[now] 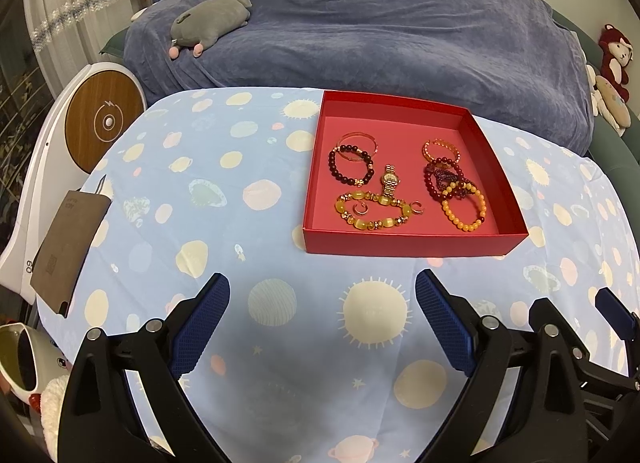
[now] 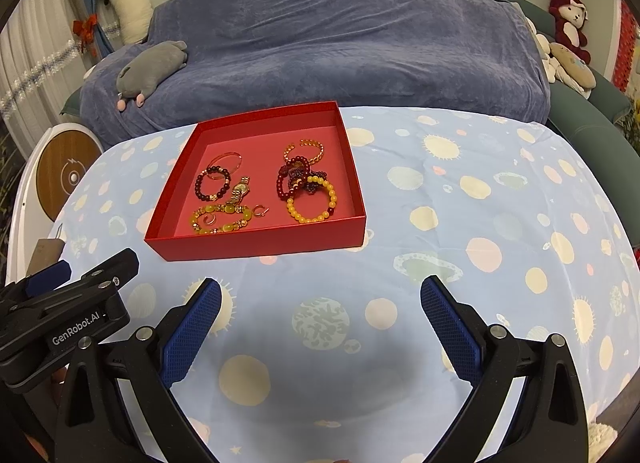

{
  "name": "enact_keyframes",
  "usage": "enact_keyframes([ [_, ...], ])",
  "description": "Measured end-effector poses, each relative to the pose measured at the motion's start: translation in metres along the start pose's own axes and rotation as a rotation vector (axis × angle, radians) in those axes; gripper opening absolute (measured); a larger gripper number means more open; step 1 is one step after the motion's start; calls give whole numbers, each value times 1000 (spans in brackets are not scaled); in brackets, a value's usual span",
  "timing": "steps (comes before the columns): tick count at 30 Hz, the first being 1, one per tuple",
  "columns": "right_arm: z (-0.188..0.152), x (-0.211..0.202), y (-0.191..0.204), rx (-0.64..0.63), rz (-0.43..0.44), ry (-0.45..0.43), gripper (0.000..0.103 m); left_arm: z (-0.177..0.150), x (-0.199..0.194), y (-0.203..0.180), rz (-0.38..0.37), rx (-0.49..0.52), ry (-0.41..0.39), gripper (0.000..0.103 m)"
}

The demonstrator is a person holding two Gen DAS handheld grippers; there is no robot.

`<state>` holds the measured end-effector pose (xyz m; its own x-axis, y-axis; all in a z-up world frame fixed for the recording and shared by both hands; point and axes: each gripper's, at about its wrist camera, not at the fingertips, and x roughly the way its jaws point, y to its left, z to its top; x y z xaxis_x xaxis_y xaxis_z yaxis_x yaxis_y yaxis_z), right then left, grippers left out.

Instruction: Organize jewelry

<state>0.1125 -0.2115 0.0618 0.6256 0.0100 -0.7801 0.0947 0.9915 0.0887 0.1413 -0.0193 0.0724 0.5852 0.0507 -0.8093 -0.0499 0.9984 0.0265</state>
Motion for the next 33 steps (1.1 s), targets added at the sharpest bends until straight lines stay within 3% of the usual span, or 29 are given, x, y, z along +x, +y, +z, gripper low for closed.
enact_keyframes([
  [33,2,-5,-2,0,-2,-4,96,0,-7,-3,3,-7,-22,90],
])
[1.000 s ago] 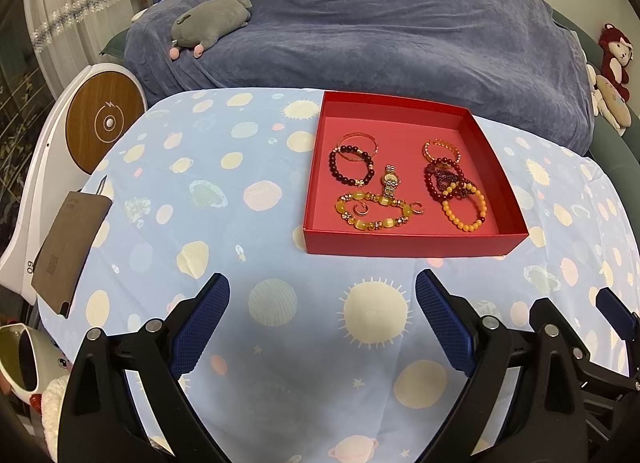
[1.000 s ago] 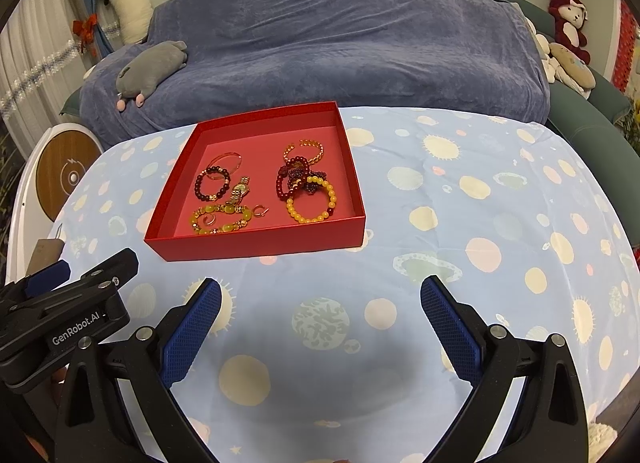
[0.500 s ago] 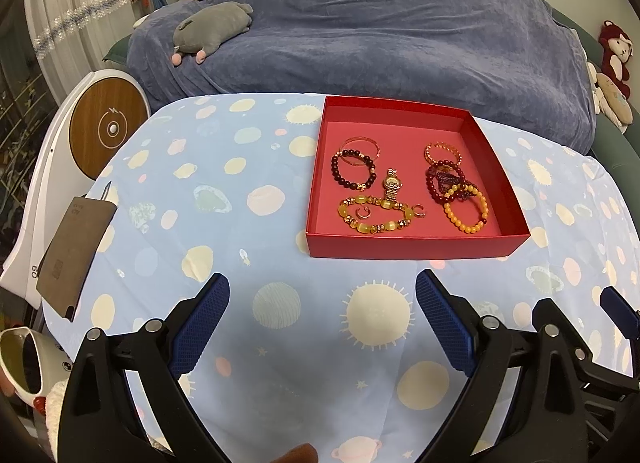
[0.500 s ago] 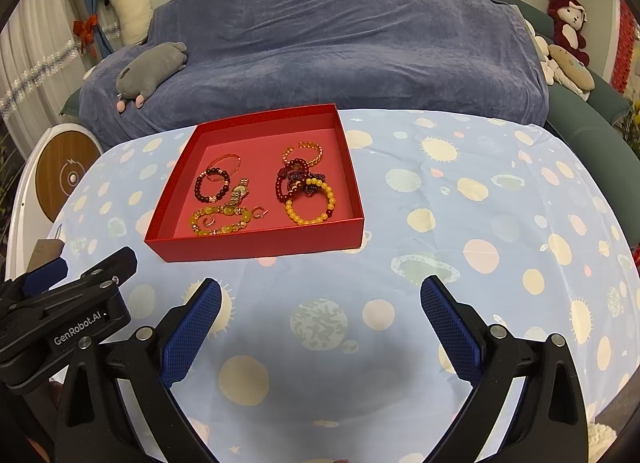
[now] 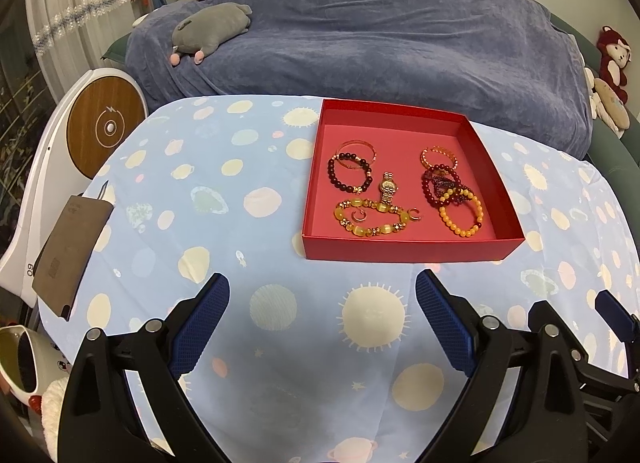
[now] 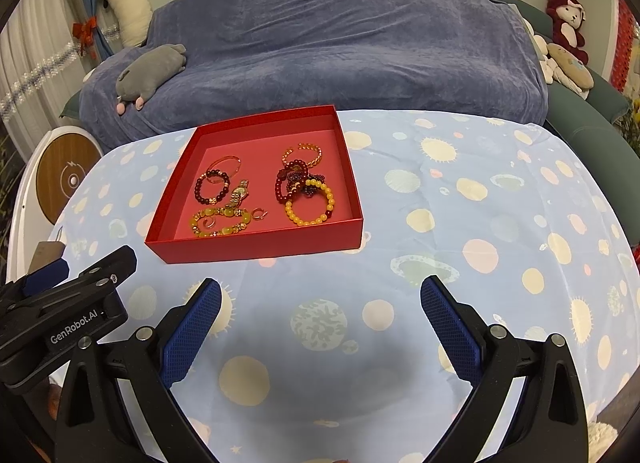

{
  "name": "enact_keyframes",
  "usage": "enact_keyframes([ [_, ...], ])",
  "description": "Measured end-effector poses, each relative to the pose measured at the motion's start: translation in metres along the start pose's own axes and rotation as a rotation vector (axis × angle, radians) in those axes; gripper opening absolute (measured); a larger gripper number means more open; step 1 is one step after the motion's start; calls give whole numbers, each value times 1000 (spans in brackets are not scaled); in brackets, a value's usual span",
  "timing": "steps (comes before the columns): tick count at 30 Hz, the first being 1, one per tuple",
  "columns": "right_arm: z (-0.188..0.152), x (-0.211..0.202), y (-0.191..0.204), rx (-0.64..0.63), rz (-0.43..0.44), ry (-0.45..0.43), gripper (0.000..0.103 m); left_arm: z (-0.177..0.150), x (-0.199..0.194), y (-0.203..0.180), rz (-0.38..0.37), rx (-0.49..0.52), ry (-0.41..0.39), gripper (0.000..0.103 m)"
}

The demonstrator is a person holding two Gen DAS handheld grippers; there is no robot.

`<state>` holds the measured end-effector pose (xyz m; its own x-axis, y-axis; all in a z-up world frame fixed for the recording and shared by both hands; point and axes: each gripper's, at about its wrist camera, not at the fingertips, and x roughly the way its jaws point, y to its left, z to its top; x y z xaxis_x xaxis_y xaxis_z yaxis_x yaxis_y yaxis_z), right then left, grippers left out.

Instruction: Organize jewelry

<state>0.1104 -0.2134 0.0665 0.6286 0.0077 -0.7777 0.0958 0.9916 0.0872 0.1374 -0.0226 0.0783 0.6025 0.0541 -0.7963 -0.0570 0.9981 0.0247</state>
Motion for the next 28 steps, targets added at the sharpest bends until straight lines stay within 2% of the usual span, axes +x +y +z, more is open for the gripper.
enact_keyframes([
  [11,0,-1,1,-4,-3,1,96,-3,-1,-3,33,12,-22,90],
  [28,-1,-2,0,-8,-9,1,96,1,2,-4,31,36,-21,90],
])
